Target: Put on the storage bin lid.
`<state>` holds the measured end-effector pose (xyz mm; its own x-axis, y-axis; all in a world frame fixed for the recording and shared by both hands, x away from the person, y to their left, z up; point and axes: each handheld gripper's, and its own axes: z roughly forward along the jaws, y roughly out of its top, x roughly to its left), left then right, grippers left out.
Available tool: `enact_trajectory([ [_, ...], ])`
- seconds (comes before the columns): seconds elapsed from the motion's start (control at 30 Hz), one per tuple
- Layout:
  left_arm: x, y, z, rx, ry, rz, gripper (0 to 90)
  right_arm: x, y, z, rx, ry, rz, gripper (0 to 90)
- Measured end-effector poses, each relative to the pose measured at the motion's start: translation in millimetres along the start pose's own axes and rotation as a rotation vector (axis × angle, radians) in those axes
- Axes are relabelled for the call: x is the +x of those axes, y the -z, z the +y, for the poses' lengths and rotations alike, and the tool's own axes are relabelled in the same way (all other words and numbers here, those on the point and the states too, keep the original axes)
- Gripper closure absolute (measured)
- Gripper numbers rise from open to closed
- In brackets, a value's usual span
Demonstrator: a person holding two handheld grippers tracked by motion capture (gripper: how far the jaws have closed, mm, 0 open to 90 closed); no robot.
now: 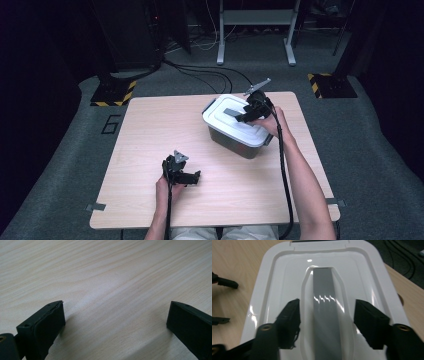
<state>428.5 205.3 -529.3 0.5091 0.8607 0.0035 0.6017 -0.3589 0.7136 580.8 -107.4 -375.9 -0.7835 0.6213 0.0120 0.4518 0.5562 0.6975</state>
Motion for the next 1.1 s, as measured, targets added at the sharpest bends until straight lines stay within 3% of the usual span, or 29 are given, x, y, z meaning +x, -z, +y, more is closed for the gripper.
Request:
enact_trajectory([
  [0.13,0.0,0.0,0.0,0.0,0.0,0.0,1.6,0.7,11.5,-9.0,-0.041,-0.019,-0.02,14.9],
  [0.4,-0.1,-0.1,0.0,-0.001,0.0,0.0,1.5,0.2,34.3,-32.7,-0.069,-0.063,-0.07,3.5],
  [0.6,0.0,0.0,0.0,0.0,0.0,0.0,1.5,-2.1,51.9,-52.3,-0.099,-0.095,-0.09,2.3],
  [1.1,0.1,0.0,0.0,0.001,-0.001,0.0,1.5,-3.9,91.7,-113.6,-0.111,-0.147,-0.167,0.9],
])
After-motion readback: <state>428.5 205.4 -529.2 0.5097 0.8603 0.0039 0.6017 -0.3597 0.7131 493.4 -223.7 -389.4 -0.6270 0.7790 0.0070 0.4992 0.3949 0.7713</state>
